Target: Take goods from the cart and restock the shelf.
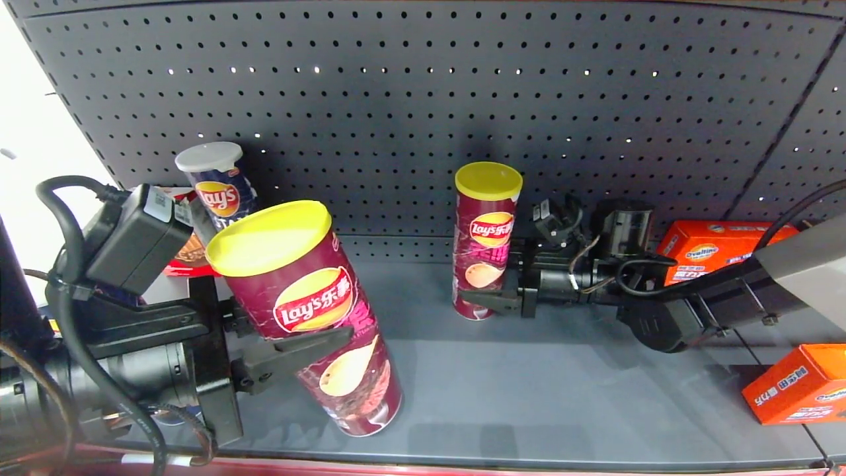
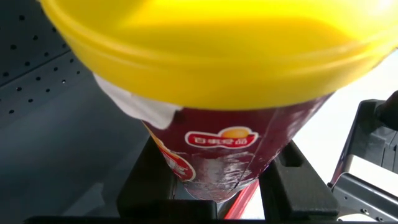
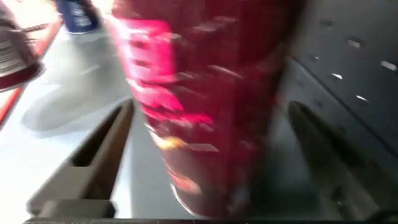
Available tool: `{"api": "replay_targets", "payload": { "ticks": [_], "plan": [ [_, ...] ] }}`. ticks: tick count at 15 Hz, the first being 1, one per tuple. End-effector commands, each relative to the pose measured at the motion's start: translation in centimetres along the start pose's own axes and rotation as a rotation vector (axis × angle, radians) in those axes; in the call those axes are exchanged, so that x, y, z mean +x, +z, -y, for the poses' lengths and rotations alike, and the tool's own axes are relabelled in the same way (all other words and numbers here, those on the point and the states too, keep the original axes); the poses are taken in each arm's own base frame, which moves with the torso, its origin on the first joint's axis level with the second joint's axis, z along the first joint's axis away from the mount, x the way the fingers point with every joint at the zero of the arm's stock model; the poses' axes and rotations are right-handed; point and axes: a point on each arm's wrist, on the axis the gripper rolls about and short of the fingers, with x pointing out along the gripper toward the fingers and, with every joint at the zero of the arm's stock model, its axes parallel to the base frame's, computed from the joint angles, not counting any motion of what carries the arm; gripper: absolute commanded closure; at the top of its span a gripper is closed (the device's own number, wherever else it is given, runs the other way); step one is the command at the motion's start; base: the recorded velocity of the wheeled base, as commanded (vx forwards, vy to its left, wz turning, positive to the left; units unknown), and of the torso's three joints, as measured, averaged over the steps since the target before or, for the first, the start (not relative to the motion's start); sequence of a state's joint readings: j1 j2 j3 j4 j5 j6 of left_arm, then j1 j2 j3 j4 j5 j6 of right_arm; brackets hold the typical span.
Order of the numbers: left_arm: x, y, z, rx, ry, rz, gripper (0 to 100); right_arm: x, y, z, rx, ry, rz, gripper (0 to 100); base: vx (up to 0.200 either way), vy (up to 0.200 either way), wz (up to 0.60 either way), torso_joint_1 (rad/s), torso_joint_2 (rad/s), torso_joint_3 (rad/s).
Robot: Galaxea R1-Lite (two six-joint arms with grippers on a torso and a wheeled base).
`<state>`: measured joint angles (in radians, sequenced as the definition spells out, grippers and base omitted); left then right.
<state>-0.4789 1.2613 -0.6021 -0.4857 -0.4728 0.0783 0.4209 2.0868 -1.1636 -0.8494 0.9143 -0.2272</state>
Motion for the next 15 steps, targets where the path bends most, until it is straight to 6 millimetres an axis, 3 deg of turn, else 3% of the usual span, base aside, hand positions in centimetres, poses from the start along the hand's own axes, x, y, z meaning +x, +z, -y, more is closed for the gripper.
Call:
{"api": "replay_targets", "payload": {
  "ticks": [1, 4, 7, 11, 15],
  "plan": [
    [0.0, 0.0, 0.0, 0.001, 0.001, 0.001, 100, 0.3, -0.4, 0.0, 0.005, 0.006, -0.003, 100, 0.0, 0.0, 0.0, 0.0, 0.0, 0.0],
    [0.0, 0.0, 0.0, 0.0, 0.001, 0.0, 100, -0.1, -0.3, -0.1, 0.007, -0.002, -0.006, 100, 0.0, 0.0, 0.0, 0.0, 0.0, 0.0],
    [-0.2, 0.0, 0.0, 0.001, 0.002, 0.003, 100, -1.4, 1.3, -1.7, 0.001, -0.017, -0.005, 100, 0.0, 0.0, 0.0, 0.0, 0.0, 0.0],
    [-0.2, 0.0, 0.1, 0.002, 0.002, 0.004, 100, -3.7, 4.1, -7.7, 0.004, -0.051, -0.02, 100, 0.0, 0.0, 0.0, 0.0, 0.0, 0.0],
    [-0.2, 0.1, 0.1, 0.005, 0.003, 0.007, 100, -4.5, 3.8, -11.5, -0.006, -0.067, -0.021, 100, 0.0, 0.0, 0.0, 0.0, 0.0, 0.0]
  ]
}}
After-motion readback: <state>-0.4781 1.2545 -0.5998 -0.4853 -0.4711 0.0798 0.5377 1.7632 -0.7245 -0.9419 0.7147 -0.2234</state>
